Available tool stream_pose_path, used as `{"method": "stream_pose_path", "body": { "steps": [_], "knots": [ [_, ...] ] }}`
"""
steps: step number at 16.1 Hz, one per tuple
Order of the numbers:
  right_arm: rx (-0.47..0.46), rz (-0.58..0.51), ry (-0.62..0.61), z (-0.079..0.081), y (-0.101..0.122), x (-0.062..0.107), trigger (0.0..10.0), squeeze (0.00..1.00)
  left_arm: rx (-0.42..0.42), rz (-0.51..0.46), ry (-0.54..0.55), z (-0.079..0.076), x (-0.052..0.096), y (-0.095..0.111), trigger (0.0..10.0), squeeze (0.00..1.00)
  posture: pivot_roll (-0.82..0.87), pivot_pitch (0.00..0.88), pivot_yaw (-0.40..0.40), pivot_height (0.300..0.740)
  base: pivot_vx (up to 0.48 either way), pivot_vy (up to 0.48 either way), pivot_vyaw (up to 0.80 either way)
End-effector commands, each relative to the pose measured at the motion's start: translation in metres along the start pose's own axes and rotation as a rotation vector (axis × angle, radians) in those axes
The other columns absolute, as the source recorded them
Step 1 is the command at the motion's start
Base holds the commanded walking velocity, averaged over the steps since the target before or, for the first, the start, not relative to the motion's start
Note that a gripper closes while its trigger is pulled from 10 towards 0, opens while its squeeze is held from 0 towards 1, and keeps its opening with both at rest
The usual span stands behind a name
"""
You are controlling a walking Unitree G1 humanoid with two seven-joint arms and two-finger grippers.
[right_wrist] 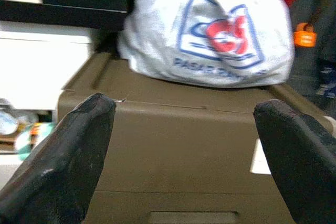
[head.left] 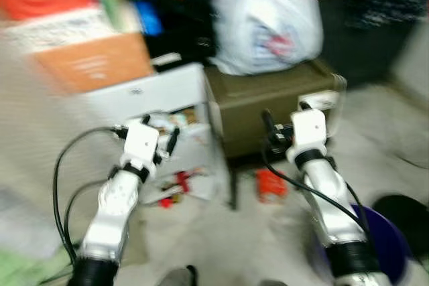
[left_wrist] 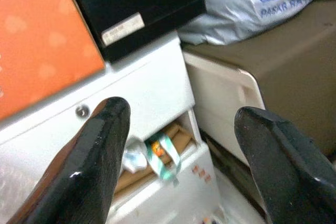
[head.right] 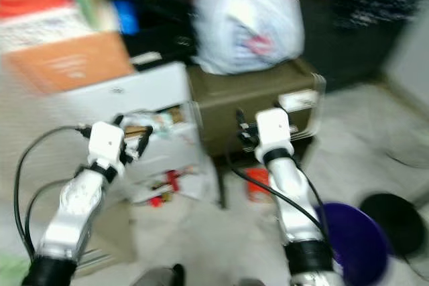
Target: Clean up the room
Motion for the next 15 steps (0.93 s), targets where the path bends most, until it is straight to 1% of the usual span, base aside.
{"method": "stream_pose_path", "body": {
  "steps": [1,3,4,5,6,8,9,10,11,12,13,14,15],
  "knots": [
    [0.016,0.032,-0.015,-0.004,-0.011,0.004,10.0,0.00,0.007,0.061,-0.054,-0.003,0.008,-0.011,10.0,0.00,-0.06,0.043,0.049,0.740,0.000,0.000,0.00],
    [0.053,0.080,-0.050,-0.014,-0.027,0.008,10.0,0.00,0.032,0.144,-0.056,0.007,0.021,-0.029,10.0,0.00,-0.06,0.048,0.051,0.740,0.000,0.000,0.00],
    [0.065,0.103,-0.065,-0.019,-0.034,0.010,10.0,0.00,0.022,0.162,-0.048,0.012,0.026,-0.033,10.0,0.00,-0.06,0.054,0.053,0.740,0.000,0.000,0.00],
    [0.085,0.145,-0.087,-0.028,-0.047,0.015,10.0,0.00,0.030,0.199,-0.031,0.019,0.034,-0.041,10.0,0.00,-0.05,0.061,0.055,0.740,0.000,0.000,0.00],
    [0.104,0.208,-0.114,-0.038,-0.066,0.023,10.0,0.00,0.026,0.239,-0.016,0.025,0.042,-0.050,10.0,0.00,-0.05,0.067,0.057,0.740,0.000,0.000,0.00],
    [0.106,0.268,-0.129,-0.042,-0.084,0.032,10.0,0.00,0.030,0.273,-0.001,0.030,0.050,-0.059,10.0,0.00,-0.04,0.077,0.064,0.740,0.000,0.000,0.00],
    [0.105,0.323,-0.144,-0.045,-0.100,0.040,10.0,0.00,0.038,0.312,0.022,0.037,0.058,-0.068,10.0,0.00,-0.04,0.084,0.070,0.740,0.000,0.000,0.00],
    [0.104,0.370,-0.154,-0.047,-0.113,0.049,10.0,0.00,0.061,0.358,0.052,0.045,0.067,-0.078,10.0,0.00,-0.03,0.087,0.072,0.740,0.000,0.000,0.00],
    [0.110,0.388,-0.150,-0.045,-0.119,0.052,10.0,0.00,0.078,0.384,0.053,0.049,0.072,-0.083,10.0,0.00,-0.03,0.092,0.079,0.740,0.000,0.000,0.00],
    [0.122,0.424,-0.144,-0.042,-0.131,0.059,10.0,0.00,0.120,0.433,0.039,0.052,0.081,-0.092,10.0,0.00,-0.01,0.100,0.088,0.740,0.000,0.000,0.00],
    [0.105,0.466,-0.150,-0.041,-0.142,0.066,10.0,0.00,0.178,0.477,-0.021,0.049,0.093,-0.098,10.0,0.00,0.00,0.106,0.097,0.740,0.000,0.000,0.00],
    [0.101,0.486,-0.156,-0.042,-0.147,0.068,10.0,0.00,0.204,0.494,-0.041,0.048,0.097,-0.101,10.0,0.00,0.00,0.111,0.101,0.740,0.000,0.000,0.00],
    [0.112,0.509,-0.164,-0.045,-0.153,0.071,10.0,0.00,0.236,0.540,-0.075,0.047,0.107,-0.108,10.0,0.00,0.01,0.118,0.107,0.740,0.000,0.000,0.00]
  ]
}}
Point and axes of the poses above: a point about 5 cm out from each wrist's last joint towards the gripper, its own x axis pointing back from the gripper into the wrist, its own y axis along the axis of the wrist's last joint, z = x × y, the point moved 6 cm from there along -x, pointing out of the wrist towards the gripper, and after that the axes turned 6 degrees about x, right-handed, at the moved point
